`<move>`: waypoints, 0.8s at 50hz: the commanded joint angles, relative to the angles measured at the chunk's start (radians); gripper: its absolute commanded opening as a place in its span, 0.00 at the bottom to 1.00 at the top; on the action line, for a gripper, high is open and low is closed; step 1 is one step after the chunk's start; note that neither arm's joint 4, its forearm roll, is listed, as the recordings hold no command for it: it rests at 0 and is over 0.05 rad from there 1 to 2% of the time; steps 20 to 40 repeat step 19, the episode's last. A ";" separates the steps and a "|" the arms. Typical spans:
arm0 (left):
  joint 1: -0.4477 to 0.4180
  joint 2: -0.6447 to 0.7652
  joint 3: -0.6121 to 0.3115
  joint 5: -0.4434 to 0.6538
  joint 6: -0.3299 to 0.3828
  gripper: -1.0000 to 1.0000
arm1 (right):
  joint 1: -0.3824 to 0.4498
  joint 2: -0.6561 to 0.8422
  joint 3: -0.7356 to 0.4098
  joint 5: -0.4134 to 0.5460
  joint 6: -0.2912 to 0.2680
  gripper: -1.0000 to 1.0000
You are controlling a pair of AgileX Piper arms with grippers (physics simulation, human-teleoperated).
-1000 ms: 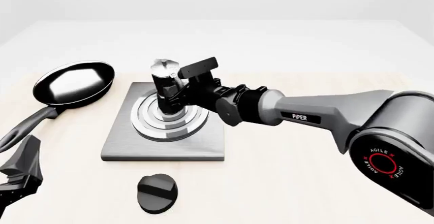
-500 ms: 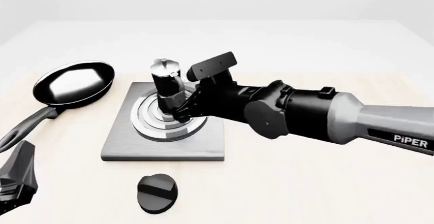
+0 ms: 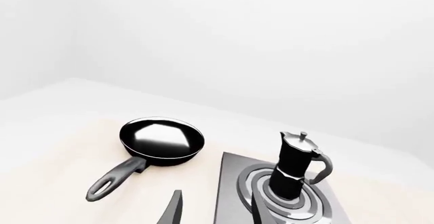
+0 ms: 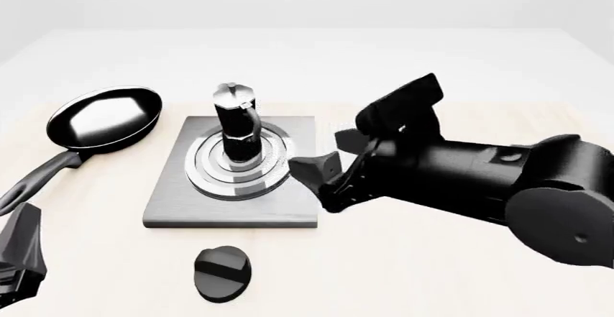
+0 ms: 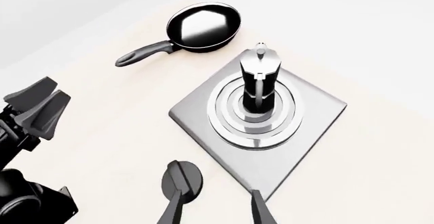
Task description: Turn on the stove and put the moka pot on it.
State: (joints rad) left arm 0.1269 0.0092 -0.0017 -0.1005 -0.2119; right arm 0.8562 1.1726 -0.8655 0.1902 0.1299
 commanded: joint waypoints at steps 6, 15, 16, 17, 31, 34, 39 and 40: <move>0.011 -0.009 -0.001 0.013 -0.009 1.00 | -0.052 -0.270 0.115 0.152 -0.014 1.00; -0.017 0.006 -0.006 0.023 0.036 1.00 | -0.106 -0.339 0.040 0.310 0.050 1.00; -0.018 0.007 -0.003 0.017 0.041 1.00 | -0.100 -0.333 0.034 0.329 0.023 1.00; -0.023 0.015 -0.001 0.009 0.045 1.00 | -0.101 -0.343 0.029 0.344 0.022 1.00; -0.028 0.041 -0.001 -0.013 0.046 1.00 | -0.097 -0.368 0.025 0.374 0.030 1.00; -0.028 0.041 -0.001 -0.013 0.046 1.00 | -0.097 -0.368 0.025 0.374 0.030 1.00; -0.028 0.041 -0.001 -0.013 0.046 1.00 | -0.097 -0.368 0.025 0.374 0.030 1.00; -0.028 0.041 -0.001 -0.013 0.046 1.00 | -0.097 -0.368 0.025 0.374 0.030 1.00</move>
